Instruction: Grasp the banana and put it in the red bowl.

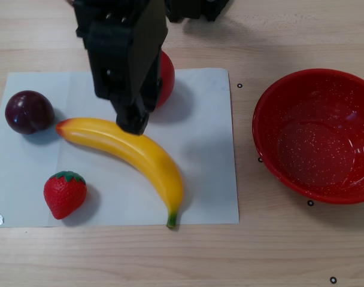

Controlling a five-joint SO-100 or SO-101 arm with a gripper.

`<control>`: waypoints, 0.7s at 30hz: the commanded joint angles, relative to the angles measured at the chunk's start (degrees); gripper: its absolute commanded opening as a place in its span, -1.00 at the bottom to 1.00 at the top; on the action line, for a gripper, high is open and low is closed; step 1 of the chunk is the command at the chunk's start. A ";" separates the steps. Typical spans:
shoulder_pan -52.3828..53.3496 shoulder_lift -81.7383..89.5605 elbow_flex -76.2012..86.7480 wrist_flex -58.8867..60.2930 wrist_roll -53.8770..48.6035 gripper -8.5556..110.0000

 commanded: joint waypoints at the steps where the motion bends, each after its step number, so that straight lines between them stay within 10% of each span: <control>1: -0.44 1.14 -7.21 1.32 -0.88 -0.63; 21: -1.85 -6.68 -10.55 5.98 -2.11 -0.37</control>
